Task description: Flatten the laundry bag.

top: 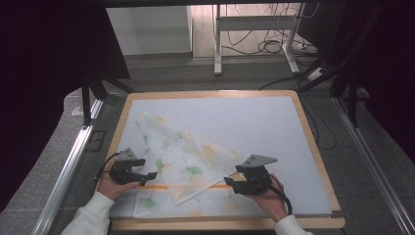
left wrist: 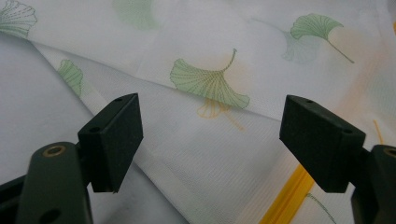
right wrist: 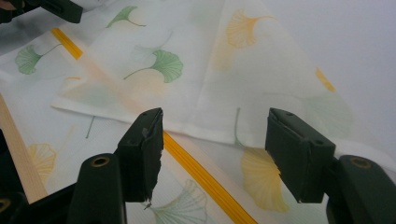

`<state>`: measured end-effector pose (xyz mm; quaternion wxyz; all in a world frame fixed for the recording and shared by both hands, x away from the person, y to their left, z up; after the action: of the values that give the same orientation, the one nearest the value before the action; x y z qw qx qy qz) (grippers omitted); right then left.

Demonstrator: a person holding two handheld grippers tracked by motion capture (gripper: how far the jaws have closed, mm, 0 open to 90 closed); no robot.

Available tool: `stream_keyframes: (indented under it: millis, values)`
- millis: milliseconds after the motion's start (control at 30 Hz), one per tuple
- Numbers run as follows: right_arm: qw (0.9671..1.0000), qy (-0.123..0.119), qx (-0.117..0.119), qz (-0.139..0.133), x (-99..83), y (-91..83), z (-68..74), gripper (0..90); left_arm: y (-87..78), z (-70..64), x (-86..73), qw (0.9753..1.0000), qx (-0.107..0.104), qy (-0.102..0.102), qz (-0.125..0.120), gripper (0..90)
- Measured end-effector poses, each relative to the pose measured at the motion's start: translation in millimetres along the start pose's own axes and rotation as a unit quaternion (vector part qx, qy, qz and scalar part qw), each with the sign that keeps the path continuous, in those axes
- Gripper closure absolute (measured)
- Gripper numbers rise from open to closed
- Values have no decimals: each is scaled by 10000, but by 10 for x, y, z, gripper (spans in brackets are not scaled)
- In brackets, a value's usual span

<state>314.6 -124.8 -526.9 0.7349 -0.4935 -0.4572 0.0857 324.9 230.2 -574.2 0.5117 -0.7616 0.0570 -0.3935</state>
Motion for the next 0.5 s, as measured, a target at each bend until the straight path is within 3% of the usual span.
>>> stream_keyframes:
  millis: [500]
  values:
    - [9993, -241, 287, 77, 245, 187, 268, 370, -7, 3, 0, 10000, -19, 9, -3, 217]
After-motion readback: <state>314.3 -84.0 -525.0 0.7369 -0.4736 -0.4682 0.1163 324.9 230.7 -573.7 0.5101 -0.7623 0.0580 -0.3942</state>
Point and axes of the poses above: each handheld gripper's, and its own axes: y roughly forward along the jaws, x roughly out of its top, z roughly to its left, the point moved 6 cm from there along y, roughly forward along the jaws, and after that the axes turned 14 degrees about z, right-handed, at the moved point
